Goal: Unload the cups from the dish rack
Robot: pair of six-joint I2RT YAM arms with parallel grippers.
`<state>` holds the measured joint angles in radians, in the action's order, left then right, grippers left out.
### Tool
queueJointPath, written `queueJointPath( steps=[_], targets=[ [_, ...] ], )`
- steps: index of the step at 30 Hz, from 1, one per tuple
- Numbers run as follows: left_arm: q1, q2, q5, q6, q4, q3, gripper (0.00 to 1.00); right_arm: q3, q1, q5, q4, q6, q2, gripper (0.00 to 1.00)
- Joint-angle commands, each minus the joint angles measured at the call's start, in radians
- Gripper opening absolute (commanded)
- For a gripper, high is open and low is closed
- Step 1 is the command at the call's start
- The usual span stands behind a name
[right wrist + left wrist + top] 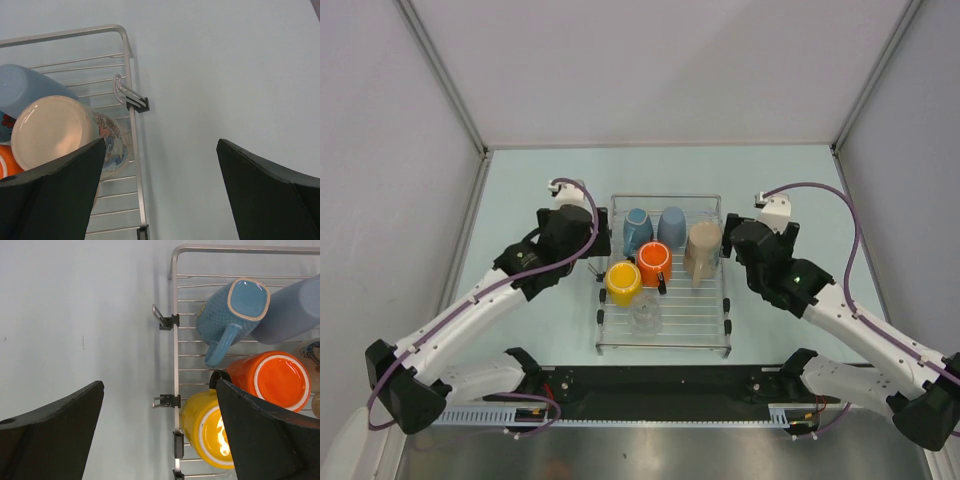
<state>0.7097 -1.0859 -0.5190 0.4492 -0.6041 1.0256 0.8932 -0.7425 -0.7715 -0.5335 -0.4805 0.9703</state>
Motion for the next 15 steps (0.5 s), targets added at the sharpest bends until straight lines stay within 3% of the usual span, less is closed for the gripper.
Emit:
queueJointPath(
  steps=[1,2,8,15],
  targets=[
    [0.007,0.055,0.0,0.036,0.023,-0.018,1.0,0.049,-0.005,-0.011,-0.01,0.006,0.031,1.0],
    [0.005,0.057,0.004,0.037,0.023,-0.018,1.0,0.046,-0.011,0.048,0.003,0.031,0.033,1.0],
    [0.005,0.049,0.02,0.046,0.018,-0.015,1.0,0.084,-0.043,0.066,0.027,0.088,0.061,1.0],
    [0.005,0.078,0.024,0.055,0.01,-0.028,1.0,0.243,-0.031,0.101,0.015,0.102,0.083,1.0]
  ],
)
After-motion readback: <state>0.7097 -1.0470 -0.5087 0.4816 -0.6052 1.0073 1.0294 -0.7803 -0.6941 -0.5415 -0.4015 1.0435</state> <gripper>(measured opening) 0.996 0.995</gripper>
